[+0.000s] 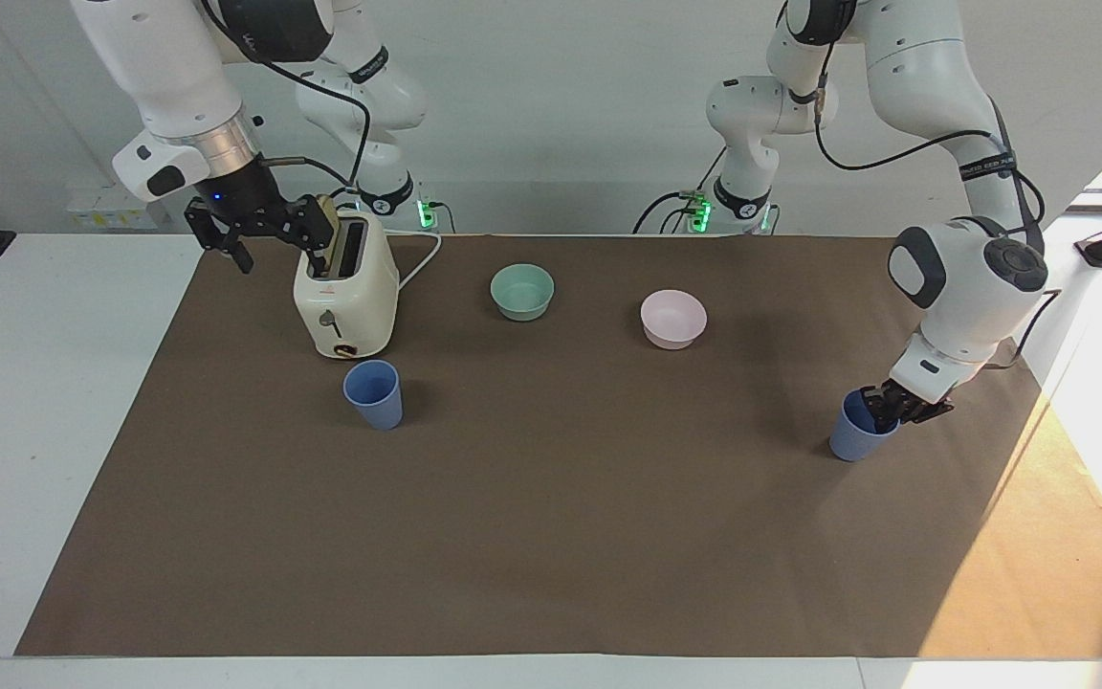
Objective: Stack blue cups with both arms
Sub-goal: 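Lift the blue cup with the left gripper and carry it toward the table center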
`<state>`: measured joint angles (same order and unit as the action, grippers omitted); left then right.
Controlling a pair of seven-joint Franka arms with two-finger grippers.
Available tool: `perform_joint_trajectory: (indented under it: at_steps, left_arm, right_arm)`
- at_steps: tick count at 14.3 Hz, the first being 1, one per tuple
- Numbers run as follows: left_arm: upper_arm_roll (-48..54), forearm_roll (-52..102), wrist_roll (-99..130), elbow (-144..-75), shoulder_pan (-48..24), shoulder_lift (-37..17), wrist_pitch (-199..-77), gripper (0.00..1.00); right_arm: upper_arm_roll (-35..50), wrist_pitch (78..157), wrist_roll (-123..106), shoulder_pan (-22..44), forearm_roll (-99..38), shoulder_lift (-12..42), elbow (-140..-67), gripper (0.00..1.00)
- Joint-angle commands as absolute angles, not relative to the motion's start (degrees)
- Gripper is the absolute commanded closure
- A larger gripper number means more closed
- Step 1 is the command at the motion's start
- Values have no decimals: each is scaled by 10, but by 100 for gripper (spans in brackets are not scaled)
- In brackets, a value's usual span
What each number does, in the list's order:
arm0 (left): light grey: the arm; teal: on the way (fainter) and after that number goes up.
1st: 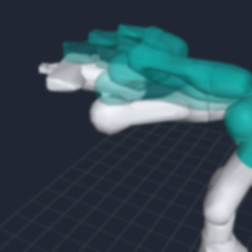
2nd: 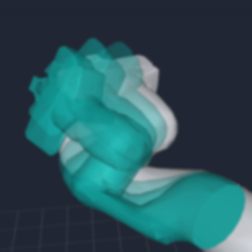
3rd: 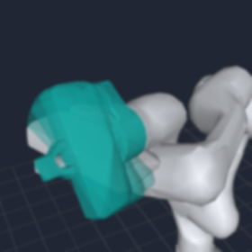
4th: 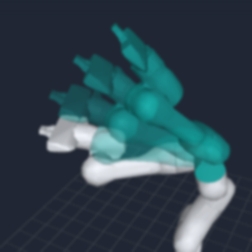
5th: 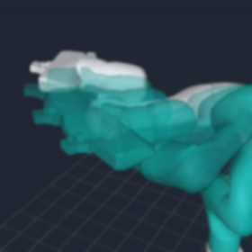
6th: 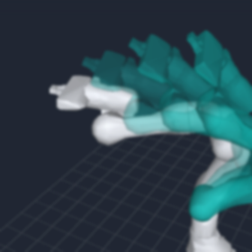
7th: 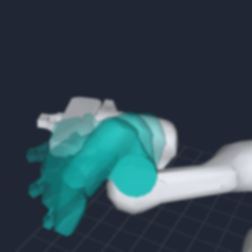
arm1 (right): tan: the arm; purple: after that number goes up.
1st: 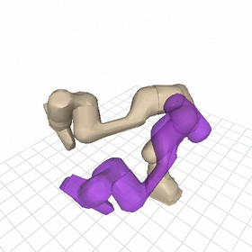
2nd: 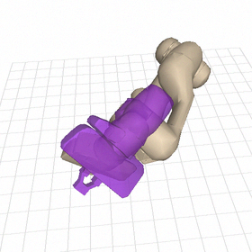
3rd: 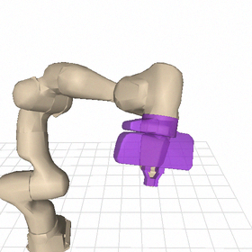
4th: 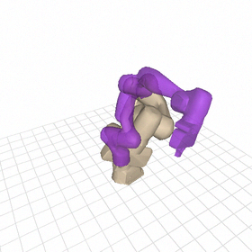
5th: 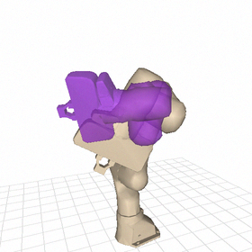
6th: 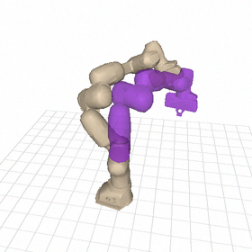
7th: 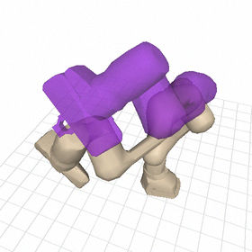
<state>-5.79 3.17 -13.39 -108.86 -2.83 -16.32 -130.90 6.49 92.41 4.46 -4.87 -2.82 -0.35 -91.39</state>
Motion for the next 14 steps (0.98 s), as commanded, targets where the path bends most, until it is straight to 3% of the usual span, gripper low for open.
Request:
perform_joint_trajectory:
  at_steps: [1, 8, 14]
  left_arm:
    - [-63, 34, -129, -1093, -43, -156, -1318, 100]
    - [-63, 33, -85, -1059, -87, -107, -1240, 100]
    - [-62, 32, 82, -1063, -210, -105, -1246, 100]
  right_arm:
    - [68, 931, 50, -52, -33, -18, -931, 0]
    - [68, 933, 50, -52, -33, -25, -939, 0]
    - [68, 934, 51, -53, -33, -25, -941, 0]
